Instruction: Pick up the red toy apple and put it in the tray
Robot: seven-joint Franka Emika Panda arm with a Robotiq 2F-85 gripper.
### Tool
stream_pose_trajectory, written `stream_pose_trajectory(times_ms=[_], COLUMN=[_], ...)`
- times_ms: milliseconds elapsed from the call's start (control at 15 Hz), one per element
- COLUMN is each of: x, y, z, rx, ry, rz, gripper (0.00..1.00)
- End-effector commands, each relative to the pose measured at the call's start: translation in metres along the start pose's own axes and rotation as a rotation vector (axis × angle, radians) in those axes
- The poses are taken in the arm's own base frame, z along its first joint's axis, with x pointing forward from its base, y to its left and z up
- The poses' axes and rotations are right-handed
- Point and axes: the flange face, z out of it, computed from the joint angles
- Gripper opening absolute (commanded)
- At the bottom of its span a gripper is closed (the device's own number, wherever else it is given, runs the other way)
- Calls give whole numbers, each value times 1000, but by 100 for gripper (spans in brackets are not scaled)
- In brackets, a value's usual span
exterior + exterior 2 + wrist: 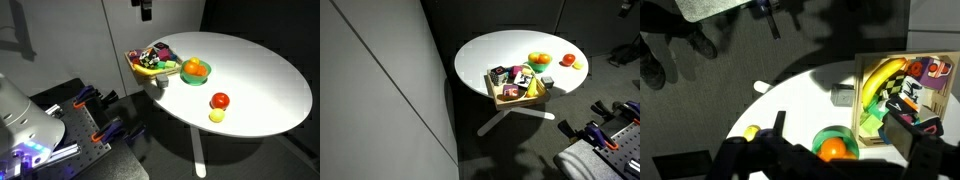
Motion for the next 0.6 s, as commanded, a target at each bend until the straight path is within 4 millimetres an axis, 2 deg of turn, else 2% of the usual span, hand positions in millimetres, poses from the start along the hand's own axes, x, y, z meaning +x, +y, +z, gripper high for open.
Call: stream_pose_trajectory(times_ms=[0, 533], x=[26, 72], y=[8, 35], z=[18, 84], rx=[-8, -38], ry=[10, 47], rz=[27, 74], gripper=[100, 100])
